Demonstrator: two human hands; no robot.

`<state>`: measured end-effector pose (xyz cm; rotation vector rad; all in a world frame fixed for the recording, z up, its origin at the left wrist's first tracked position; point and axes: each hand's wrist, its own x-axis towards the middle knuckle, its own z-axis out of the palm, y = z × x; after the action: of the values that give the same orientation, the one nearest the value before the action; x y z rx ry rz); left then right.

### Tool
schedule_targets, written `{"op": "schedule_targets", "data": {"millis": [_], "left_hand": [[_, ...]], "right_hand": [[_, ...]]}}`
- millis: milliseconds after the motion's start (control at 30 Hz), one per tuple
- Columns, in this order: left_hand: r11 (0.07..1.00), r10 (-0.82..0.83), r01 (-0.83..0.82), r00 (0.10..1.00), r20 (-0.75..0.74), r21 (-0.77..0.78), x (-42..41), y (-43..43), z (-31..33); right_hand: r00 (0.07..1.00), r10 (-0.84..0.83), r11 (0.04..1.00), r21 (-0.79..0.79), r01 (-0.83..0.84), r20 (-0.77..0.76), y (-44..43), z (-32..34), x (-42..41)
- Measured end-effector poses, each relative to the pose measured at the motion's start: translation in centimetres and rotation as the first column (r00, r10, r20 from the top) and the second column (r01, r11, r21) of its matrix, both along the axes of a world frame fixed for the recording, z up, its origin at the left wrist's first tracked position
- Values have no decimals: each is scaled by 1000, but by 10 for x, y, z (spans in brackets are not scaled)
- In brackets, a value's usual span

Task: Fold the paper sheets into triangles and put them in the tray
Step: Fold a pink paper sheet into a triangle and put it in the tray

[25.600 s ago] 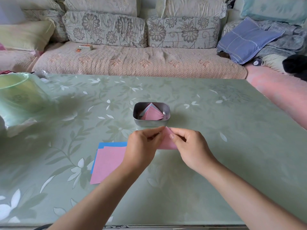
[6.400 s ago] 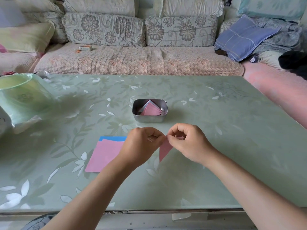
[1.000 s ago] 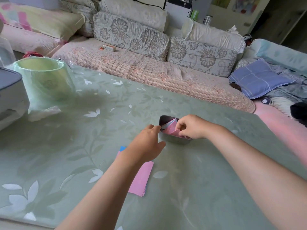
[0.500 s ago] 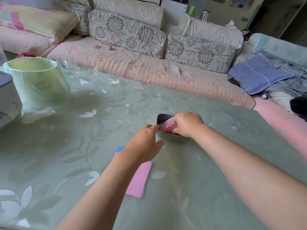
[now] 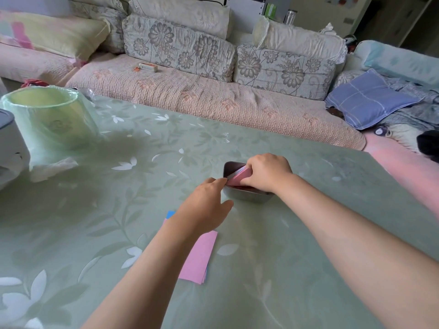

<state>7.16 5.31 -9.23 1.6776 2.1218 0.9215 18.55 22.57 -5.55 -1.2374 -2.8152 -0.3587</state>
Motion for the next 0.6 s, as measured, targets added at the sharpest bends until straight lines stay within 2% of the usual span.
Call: {"op": "schedule_targets", "data": {"millis": [400, 600], "left_hand": [[999, 19, -19, 1000, -7, -26, -9, -14, 7], [991, 52, -61, 996, -72, -118, -33, -38, 10]], "right_hand": [[989, -35, 996, -91, 22, -144, -20, 11, 11], [920, 67, 962, -222, -162, -385, -77, 24, 6]]}}
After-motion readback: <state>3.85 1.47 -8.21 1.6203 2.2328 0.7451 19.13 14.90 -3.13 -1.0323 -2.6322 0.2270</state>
